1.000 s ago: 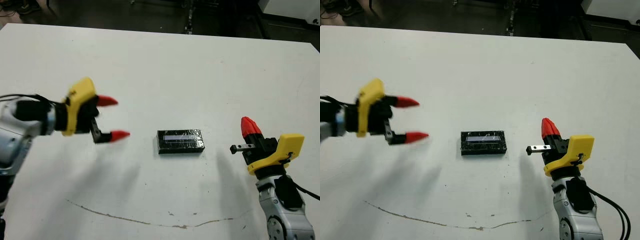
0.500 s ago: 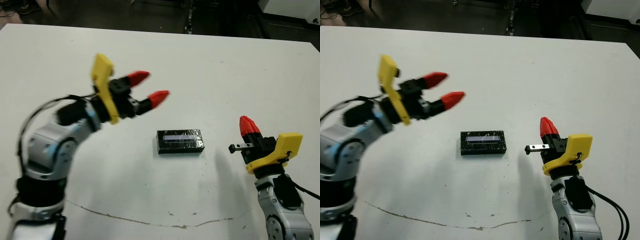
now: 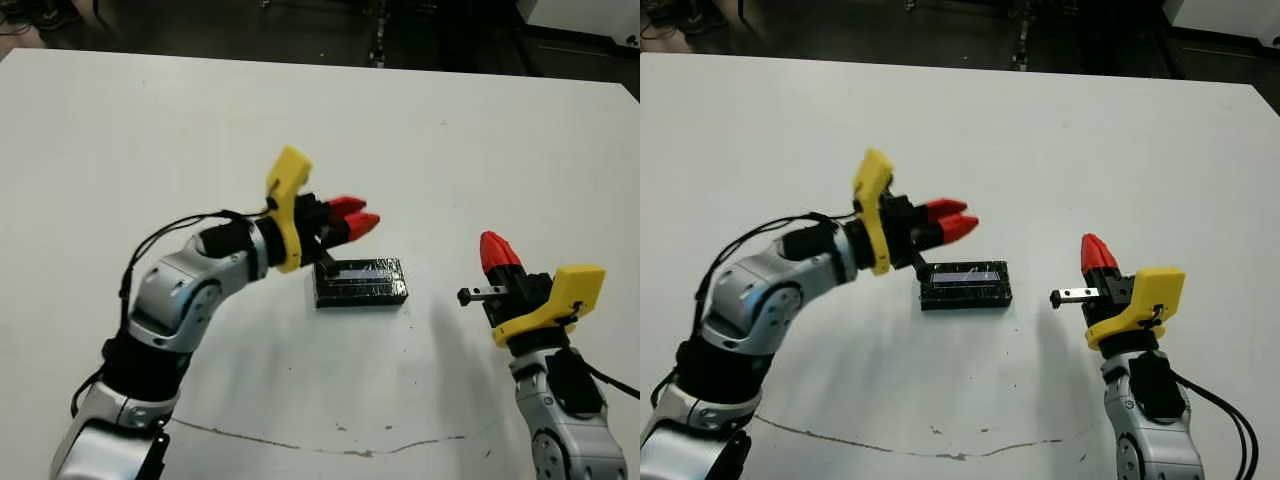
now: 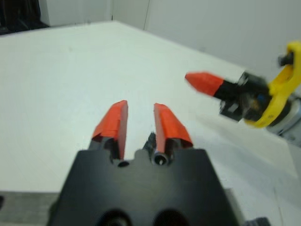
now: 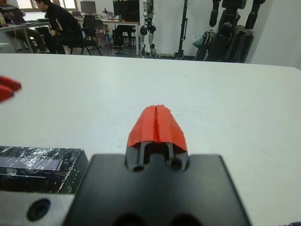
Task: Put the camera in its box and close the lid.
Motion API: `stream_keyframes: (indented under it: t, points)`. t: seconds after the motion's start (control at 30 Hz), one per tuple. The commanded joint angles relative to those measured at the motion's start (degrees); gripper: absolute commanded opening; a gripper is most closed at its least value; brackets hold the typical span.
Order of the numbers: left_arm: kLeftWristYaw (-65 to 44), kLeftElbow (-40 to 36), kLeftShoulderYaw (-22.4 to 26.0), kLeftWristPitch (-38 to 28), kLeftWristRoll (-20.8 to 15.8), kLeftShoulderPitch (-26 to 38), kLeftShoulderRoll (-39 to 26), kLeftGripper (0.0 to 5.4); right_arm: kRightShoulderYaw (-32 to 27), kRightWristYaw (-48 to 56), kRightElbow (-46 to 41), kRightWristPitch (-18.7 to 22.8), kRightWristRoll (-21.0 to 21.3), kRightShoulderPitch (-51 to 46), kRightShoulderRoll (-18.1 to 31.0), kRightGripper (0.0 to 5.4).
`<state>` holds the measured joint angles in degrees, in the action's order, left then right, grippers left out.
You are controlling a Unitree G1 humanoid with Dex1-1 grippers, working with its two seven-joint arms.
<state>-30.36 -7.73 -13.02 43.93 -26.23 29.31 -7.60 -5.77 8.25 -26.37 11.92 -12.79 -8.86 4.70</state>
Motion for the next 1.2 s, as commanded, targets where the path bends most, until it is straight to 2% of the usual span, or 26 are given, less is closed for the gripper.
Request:
stream_keyframes:
  t: [0.03, 0.17, 0.3, 0.57, 0.83, 1.07, 1.2]
  points:
    - [1.5, 2.2, -1.3, 1.3, 0.9, -2.2, 1.7, 0.61, -0.4, -0.1, 0.3, -0.1, 0.2, -0.6, 0.7, 0.0]
    - [3.3, 3.2, -4.0, 3.3, 2.7, -3.6, 2.4, 0.01, -0.4, 0.2, 0.6, -0.5, 0.0, -0.7, 0.6, 0.0]
    - [4.2, 4.5, -6.5, 5.0, 4.3, -5.6, 2.7, 0.01, -0.4, 0.2, 0.8, -0.8, 0.1, -0.7, 0.5, 0.0]
    - [1.9, 6.5, -10.0, 2.6, 7.5, -7.7, 1.4, 0.01, -0.4, -0.1, 0.4, -0.2, -0.3, -0.8, 0.4, 0.0]
    - [1.5, 8.5, -10.6, 1.2, 8.7, -8.6, 2.3, 0.01, -0.3, 0.0, 0.2, 0.1, -0.4, -0.7, 0.5, 0.0]
    - [1.2, 10.5, -10.3, 2.0, 9.4, -7.0, 2.3, 0.01, -0.2, 0.1, 0.5, -0.4, -0.3, -0.8, 0.4, 0.0]
    - [1.0, 7.2, -8.8, 3.4, 8.2, -7.1, 1.6, 0.01, 0.0, 0.0, 0.4, -0.5, -0.1, -0.9, 0.4, 0.0]
